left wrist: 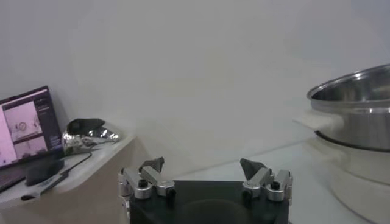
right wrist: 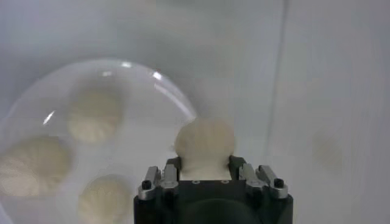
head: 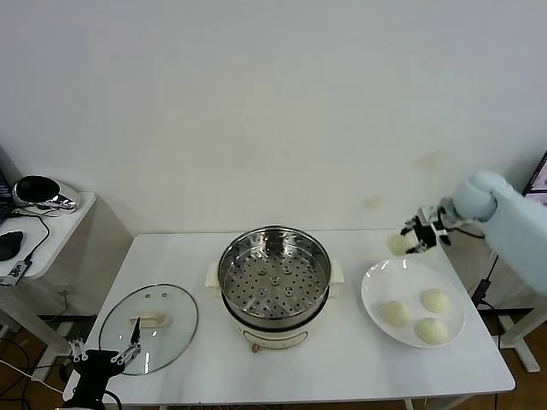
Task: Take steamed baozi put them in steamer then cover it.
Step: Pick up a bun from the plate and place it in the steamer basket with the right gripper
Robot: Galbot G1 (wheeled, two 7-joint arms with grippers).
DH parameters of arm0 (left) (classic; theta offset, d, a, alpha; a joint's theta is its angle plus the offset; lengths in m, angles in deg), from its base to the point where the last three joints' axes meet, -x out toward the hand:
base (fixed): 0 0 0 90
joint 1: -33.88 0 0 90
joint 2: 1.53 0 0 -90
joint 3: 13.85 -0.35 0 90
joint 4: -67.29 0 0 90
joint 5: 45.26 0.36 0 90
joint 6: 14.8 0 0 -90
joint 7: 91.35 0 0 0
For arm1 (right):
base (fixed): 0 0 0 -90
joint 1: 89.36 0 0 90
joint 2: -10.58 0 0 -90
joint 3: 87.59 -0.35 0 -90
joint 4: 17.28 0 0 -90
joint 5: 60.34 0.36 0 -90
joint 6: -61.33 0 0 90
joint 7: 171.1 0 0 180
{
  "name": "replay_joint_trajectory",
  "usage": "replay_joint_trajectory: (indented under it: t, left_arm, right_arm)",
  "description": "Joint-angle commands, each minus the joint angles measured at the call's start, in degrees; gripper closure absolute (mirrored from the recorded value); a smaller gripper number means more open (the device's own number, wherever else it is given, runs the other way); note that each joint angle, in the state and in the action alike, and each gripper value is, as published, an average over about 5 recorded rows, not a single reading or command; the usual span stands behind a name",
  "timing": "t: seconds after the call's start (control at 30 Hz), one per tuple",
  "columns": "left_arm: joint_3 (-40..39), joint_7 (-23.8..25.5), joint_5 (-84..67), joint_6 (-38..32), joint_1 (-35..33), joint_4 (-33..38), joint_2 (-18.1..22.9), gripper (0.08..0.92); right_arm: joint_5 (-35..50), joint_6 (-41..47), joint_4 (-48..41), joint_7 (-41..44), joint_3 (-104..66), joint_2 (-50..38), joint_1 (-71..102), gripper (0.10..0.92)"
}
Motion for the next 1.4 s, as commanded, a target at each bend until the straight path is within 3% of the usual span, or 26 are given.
replay_joint_trajectory:
  t: [0.03, 0.4, 0.8, 1.4]
  left_arm:
    - [-0.02, 0.03, -0.12, 0.02, 0.02, -0.05, -0.23, 0.177]
    - [0.44, 0.04, -0.51, 0.0, 0.26, 0.02, 0.1, 0.177]
    - [0.74, 0.07, -0.45, 0.35, 0.69, 0.54, 0.89, 0.177]
    - [1.36, -0.09, -0.76, 0.49, 1.13, -0.06, 1.09, 0.177]
  right_arm:
    - [10.27, 0.32, 5.42, -0.69, 10.82, 0.94, -13.7, 0.524]
    - [19.54, -4.62, 1.35, -3.75, 22.25, 21.22, -19.45, 0.516]
    - [3.75, -19.96, -9.1, -6.08, 26.97, 35.22, -15.1, 0.516]
    - [-13.05, -32.61, -15.17, -9.75, 26.27, 37.8, -8.26, 0.508]
